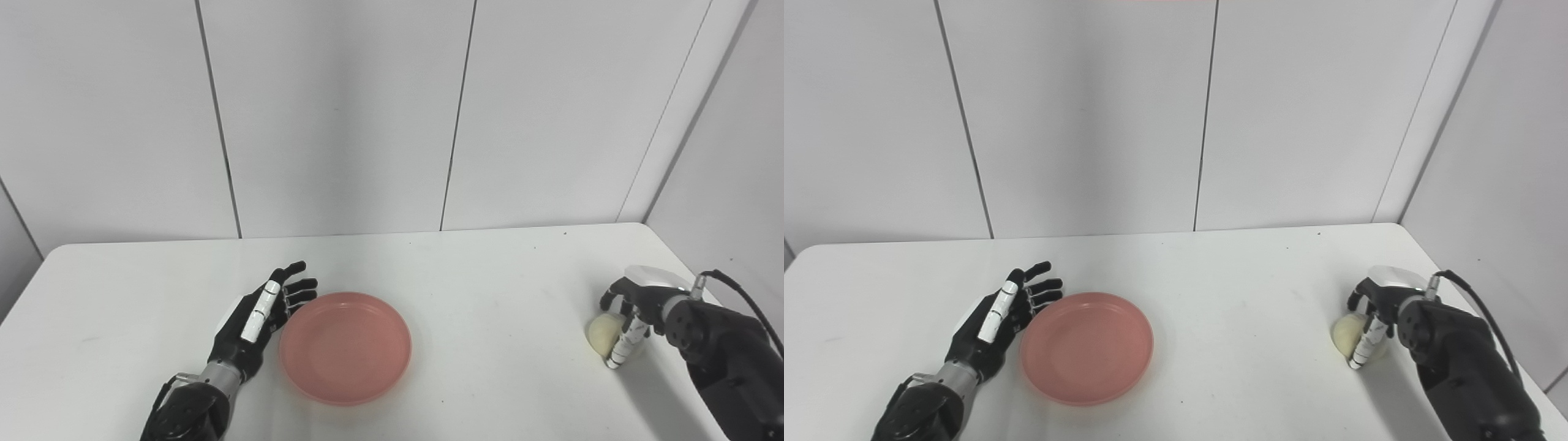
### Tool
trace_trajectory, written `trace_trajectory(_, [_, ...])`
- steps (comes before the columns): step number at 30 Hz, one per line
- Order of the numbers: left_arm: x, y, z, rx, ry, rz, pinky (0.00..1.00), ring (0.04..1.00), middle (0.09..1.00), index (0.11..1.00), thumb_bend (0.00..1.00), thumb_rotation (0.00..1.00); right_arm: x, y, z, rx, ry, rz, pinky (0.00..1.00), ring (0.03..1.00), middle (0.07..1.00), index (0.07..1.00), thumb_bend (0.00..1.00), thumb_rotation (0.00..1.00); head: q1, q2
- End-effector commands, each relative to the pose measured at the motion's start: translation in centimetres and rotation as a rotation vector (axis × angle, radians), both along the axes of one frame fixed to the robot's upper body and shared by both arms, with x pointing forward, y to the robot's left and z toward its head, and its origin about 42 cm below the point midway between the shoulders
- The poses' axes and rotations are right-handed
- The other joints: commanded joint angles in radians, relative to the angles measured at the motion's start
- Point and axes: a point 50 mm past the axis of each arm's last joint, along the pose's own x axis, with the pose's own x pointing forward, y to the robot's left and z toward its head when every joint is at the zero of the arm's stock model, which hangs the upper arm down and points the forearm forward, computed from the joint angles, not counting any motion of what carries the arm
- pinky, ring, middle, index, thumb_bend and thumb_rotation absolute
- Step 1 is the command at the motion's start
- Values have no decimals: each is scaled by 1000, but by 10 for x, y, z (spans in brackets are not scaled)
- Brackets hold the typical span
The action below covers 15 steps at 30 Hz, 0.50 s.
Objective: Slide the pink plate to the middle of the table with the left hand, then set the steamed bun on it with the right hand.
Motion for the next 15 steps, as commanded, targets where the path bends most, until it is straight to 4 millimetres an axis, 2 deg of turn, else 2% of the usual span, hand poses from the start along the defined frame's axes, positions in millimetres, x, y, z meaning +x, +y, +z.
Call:
trace_trajectory(1, [3,-2,0,2,27,-9,751,773,773,824,705,883,5,-5,16,-21,-59,-10,242,319,474,677,572,0,0,0])
trace_trajectory(8, [2,-2,0,6,26,-13,749,771,773,828,704,886,5,-1,14,-5,-89,2,225,301,472,630,572,0,3,2])
trace_trajectory(15, [3,-1,-2,5,30,-15,749,771,770,826,717,880,2,23,30,6,-162,70,235,319,477,594,570,0,2,2])
